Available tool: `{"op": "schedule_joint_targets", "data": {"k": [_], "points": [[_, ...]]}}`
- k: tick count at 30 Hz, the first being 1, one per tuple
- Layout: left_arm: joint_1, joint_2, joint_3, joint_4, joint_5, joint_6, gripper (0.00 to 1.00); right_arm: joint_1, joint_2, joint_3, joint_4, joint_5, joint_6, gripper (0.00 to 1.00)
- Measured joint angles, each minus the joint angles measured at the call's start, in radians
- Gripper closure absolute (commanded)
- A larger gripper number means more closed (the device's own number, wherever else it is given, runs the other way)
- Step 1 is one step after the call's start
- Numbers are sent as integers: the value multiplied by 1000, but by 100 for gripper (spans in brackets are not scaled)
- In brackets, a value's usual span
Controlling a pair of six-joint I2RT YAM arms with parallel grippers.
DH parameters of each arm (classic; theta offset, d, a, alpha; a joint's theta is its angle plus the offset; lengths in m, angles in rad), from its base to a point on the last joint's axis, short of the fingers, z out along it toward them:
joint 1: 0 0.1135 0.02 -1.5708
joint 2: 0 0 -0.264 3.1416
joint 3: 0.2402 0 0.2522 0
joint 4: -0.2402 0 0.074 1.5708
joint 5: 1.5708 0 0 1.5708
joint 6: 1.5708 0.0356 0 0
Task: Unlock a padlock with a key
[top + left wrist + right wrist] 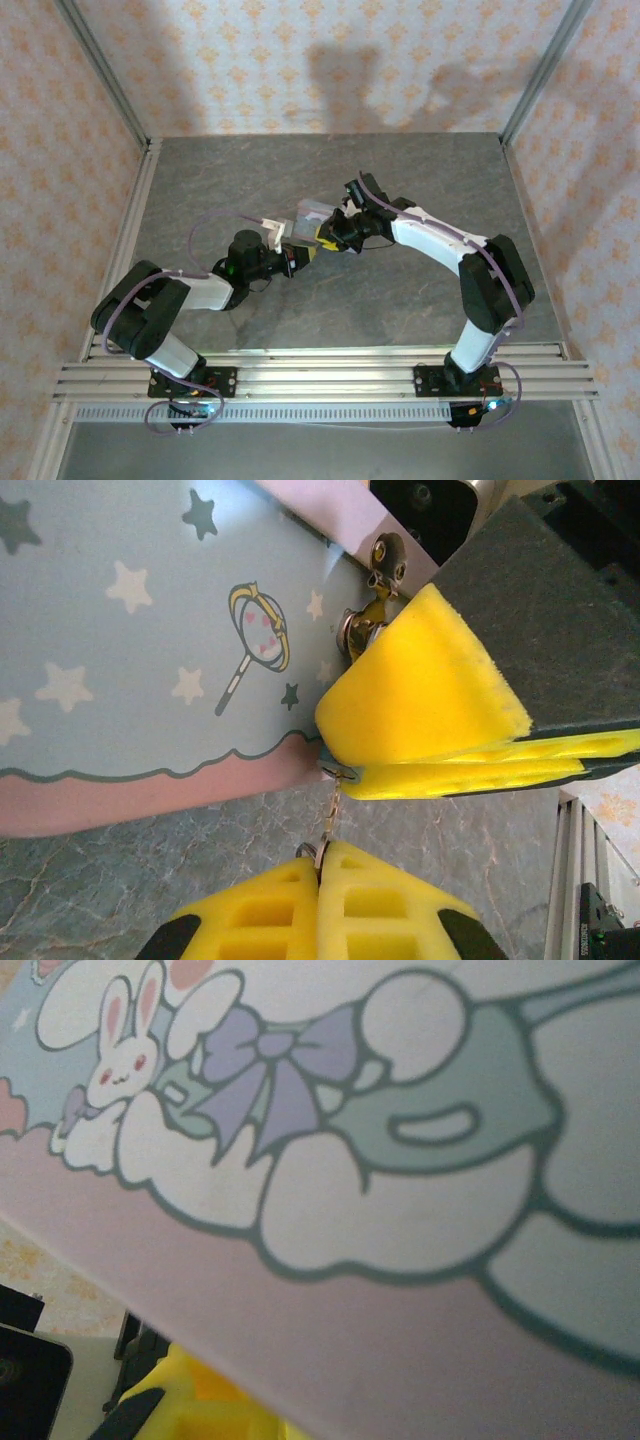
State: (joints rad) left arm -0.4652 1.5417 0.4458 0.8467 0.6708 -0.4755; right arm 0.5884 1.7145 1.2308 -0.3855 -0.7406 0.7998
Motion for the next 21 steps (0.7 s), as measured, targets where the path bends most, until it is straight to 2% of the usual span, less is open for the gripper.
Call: {"op": "schedule_joint_targets", "data": {"k": [5, 13, 21], "points": [[-1, -6, 0, -27, 0, 22, 100, 3, 8, 2, -13, -2, -7, 100], [-6, -103, 0, -163, -27, 103, 100, 15, 17, 21, -43, -23, -18, 100], [-6, -97, 0, -182, -29, 119, 100, 19, 42, 43, -71, -30, -30, 100]]}}
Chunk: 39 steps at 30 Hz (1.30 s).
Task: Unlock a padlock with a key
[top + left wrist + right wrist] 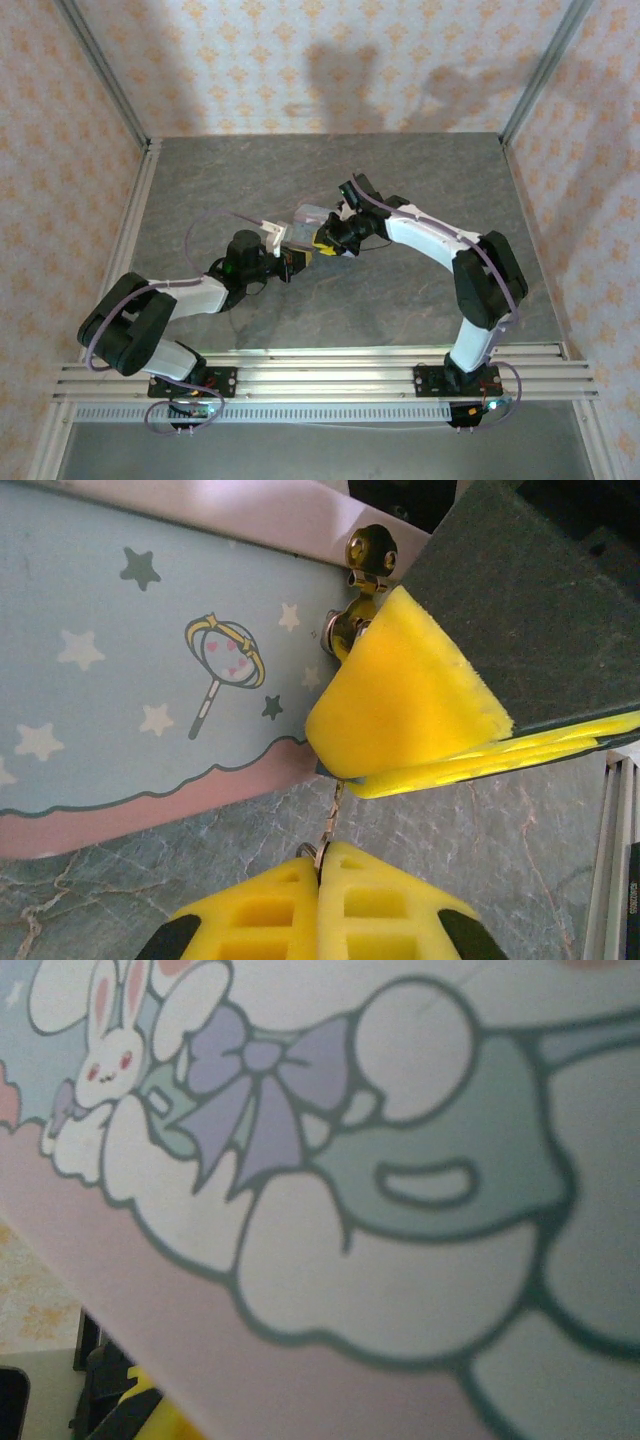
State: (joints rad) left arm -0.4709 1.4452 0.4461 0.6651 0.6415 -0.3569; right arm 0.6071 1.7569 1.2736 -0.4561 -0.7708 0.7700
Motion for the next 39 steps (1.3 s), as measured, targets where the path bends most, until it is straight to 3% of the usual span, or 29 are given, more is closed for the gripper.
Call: {"op": "schedule_joint_targets", "data": {"k": [7, 15, 24, 33, 39], "points": [[0, 4, 0, 5, 3, -24, 100, 0, 2, 4, -10, 1, -7, 100], [0, 103, 0, 134, 62, -177, 100, 0, 2, 4, -38, 51, -26, 100], [2, 115, 0, 155, 80, -217, 100, -1, 2, 3, -42, 53, -39, 100], [-4, 99, 0, 143, 77, -151, 100, -23, -27, -48, 3, 7, -28, 100], [-28, 27, 0, 49, 23, -56, 100, -26, -27, -47, 0, -27, -25, 100]]}}
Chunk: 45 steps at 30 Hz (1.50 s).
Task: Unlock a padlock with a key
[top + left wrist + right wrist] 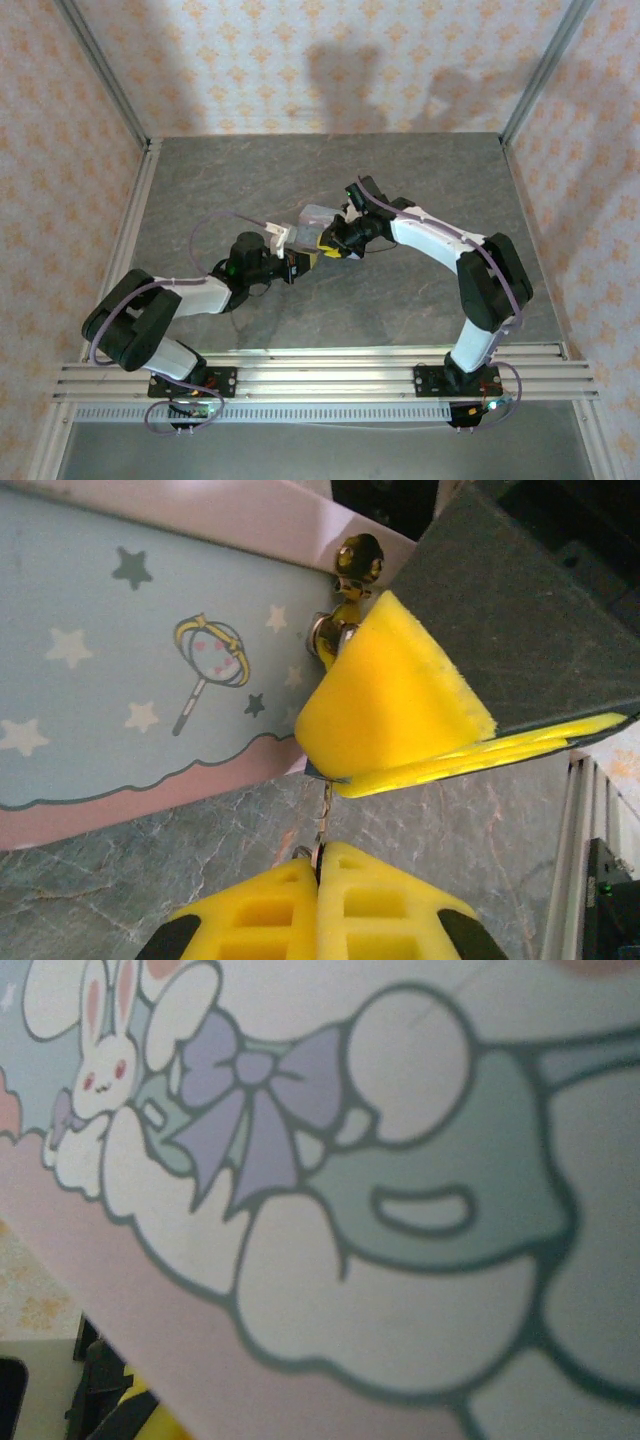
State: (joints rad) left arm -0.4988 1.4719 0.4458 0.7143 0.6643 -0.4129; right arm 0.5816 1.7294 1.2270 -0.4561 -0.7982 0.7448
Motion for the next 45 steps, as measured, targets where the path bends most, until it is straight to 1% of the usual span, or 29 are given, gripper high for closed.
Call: {"op": "schedule_joint_targets", "data": {"k": [4, 11, 15, 18, 23, 26, 31, 35, 38, 41, 43, 45], "points": [[-17, -18, 0, -27, -34, 53, 100, 0, 0, 6, -19, -6, 0, 100], [-39, -112, 1, -140, -84, 150, 100, 0, 7, 37, -65, -49, -2, 100], [-38, -122, 19, -182, -87, 158, 100, 0, 16, 57, -82, -58, -1, 100], [-29, -65, 27, -141, -55, 98, 100, -1, 20, 60, -95, -35, -1, 100], [18, 74, 28, 74, 48, -72, 100, -2, 26, 61, -83, -4, 0, 100], [47, 111, 29, 143, 111, -148, 100, -2, 26, 62, -74, -2, -2, 100], [79, 137, 29, 193, 177, -211, 100, -2, 26, 66, -70, -3, -9, 100], [82, 137, 29, 195, 185, -217, 100, -2, 26, 66, -61, -8, -8, 100], [68, 137, 29, 185, 154, -185, 100, -2, 26, 64, -52, -2, -4, 100], [7, 113, 34, 108, 47, -82, 100, -2, 32, 54, -58, 14, 0, 99], [-19, 116, 34, 98, -5, -48, 100, 0, 33, 48, -64, 32, -1, 96], [-29, 136, 34, 115, -33, -38, 100, 2, 33, 39, -56, 53, -1, 93]]}}
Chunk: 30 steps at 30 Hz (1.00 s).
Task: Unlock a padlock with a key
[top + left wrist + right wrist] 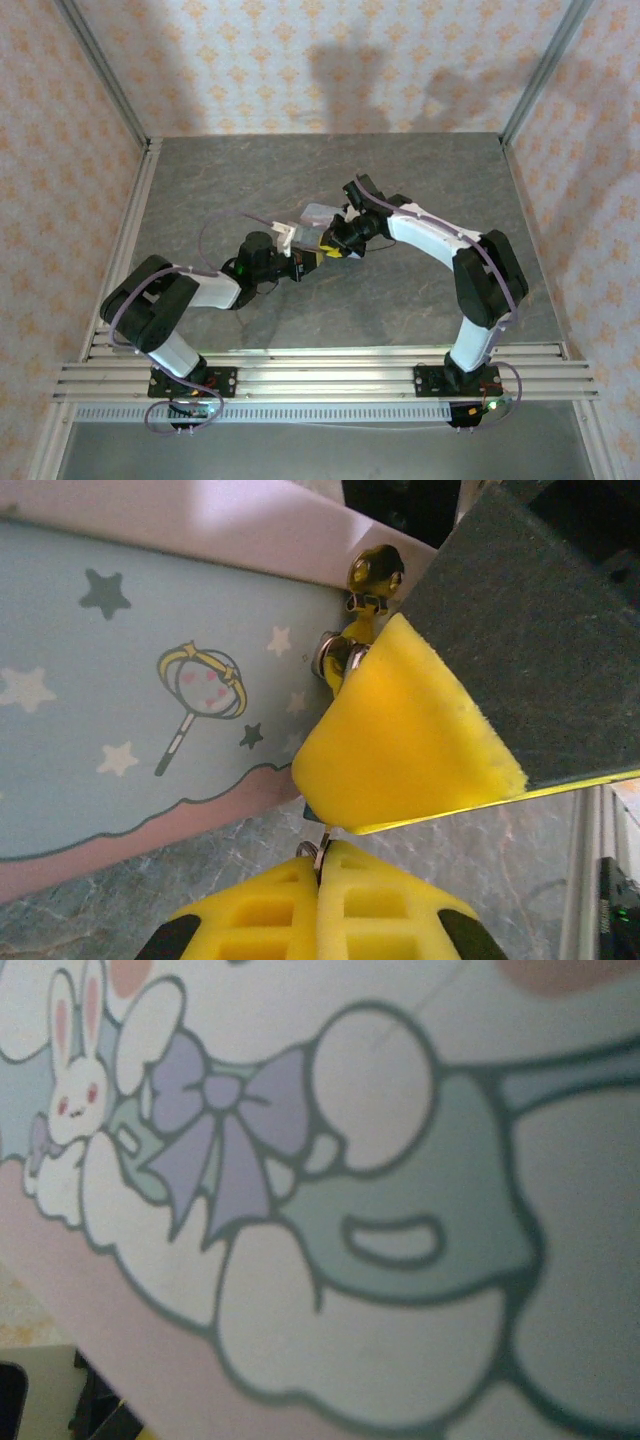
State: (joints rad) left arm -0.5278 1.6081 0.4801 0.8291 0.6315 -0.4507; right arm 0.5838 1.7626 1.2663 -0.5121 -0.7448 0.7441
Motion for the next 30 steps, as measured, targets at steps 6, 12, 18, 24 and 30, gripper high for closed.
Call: {"op": "schedule_joint_targets", "data": {"k": [6, 12, 18, 24, 30], "points": [[-16, 107, -23, 129, -31, -17, 100, 26, 0, -68, 82, 90, -4, 84], [-16, 165, -52, 229, -43, -39, 100, 56, -2, -124, 183, 152, 0, 69], [-18, 198, -74, 261, -60, -50, 100, 68, 3, -172, 217, 153, 35, 52], [-23, 215, -81, 269, -73, -49, 100, 82, -30, -207, 232, 185, 74, 49], [-23, 230, -81, 276, -84, -49, 100, 83, -102, -242, 210, 272, 118, 49]]}}
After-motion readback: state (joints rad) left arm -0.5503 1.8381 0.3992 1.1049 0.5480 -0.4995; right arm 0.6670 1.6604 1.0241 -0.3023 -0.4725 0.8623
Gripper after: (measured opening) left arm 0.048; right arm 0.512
